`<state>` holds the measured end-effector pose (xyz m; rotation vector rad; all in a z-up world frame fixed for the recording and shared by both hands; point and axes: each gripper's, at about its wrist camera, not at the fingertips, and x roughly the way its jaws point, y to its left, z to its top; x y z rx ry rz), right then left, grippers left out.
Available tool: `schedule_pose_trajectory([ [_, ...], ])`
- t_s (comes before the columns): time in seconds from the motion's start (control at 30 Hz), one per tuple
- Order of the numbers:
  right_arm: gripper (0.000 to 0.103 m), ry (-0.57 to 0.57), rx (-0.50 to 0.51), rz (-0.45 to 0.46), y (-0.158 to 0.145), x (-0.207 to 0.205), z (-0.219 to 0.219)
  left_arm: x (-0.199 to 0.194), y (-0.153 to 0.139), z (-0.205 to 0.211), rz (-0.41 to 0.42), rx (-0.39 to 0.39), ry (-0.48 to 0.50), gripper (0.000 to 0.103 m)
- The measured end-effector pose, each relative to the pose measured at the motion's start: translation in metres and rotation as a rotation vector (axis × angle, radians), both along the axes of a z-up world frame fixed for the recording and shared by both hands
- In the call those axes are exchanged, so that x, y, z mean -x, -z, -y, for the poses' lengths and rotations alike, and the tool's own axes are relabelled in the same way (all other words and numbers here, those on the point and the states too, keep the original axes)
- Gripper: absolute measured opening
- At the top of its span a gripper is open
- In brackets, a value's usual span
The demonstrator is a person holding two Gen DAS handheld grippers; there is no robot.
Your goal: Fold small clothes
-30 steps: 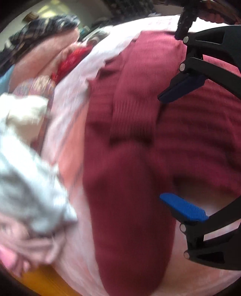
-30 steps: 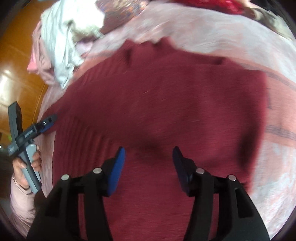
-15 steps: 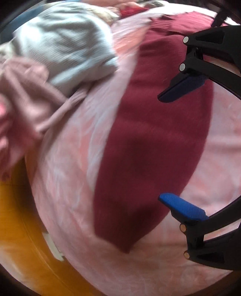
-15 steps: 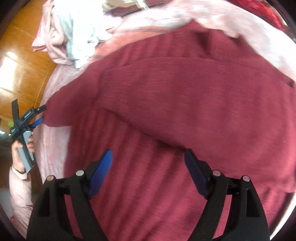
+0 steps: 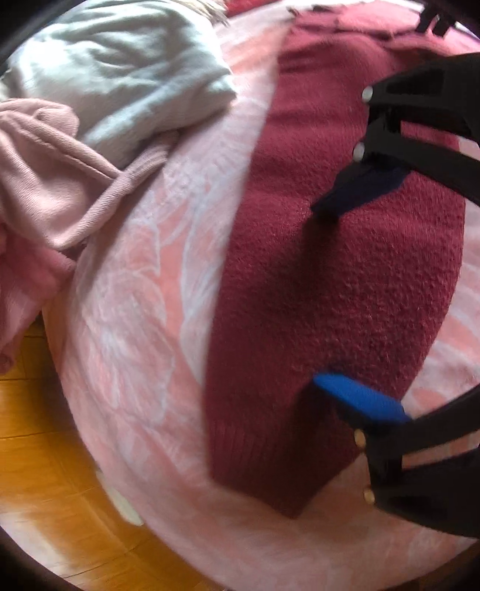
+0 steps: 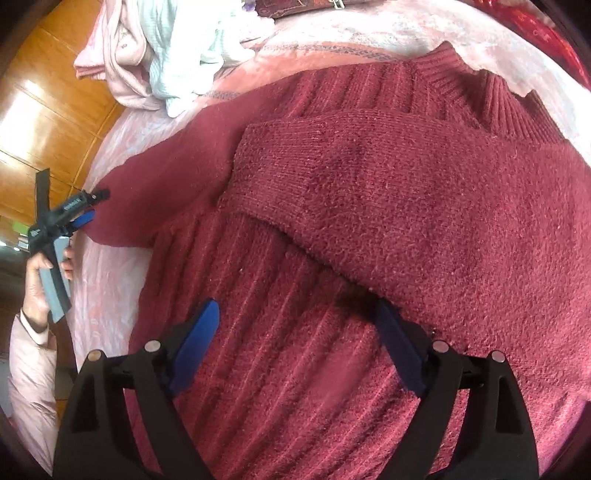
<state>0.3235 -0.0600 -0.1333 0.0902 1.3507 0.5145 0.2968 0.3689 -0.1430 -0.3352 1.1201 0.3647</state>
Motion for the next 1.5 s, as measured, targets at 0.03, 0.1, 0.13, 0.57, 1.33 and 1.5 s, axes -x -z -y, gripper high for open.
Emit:
schedule_pose_trajectory([
  [0.03, 0.085, 0.001, -0.001, -0.001, 0.0, 0.001, 0.002, 0.0, -0.001, 0.002, 0.001, -0.011, 0.003, 0.062],
  [0.1, 0.085, 0.004, -0.008, -0.003, -0.002, 0.004, 0.009, 0.001, -0.007, 0.004, 0.026, 0.004, 0.013, 0.03],
  [0.13, 0.085, 0.008, -0.014, -0.005, -0.002, 0.004, 0.012, 0.002, -0.01, 0.004, 0.038, 0.027, 0.011, 0.013],
  [0.57, 0.085, 0.033, 0.012, 0.028, -0.016, 0.015, 0.057, -0.001, -0.069, 0.095, 0.29, 0.193, 0.186, 0.008],
  [1.33, 0.085, 0.181, 0.032, 0.05, -0.023, 0.032, 0.189, -0.012, -0.069, 0.382, 0.279, 0.35, 0.648, 0.008],
  [1.5, 0.085, 0.193, 0.037, 0.037, -0.017, 0.035, 0.2, -0.019, -0.031, 0.409, 0.159, 0.33, 0.654, 0.009],
])
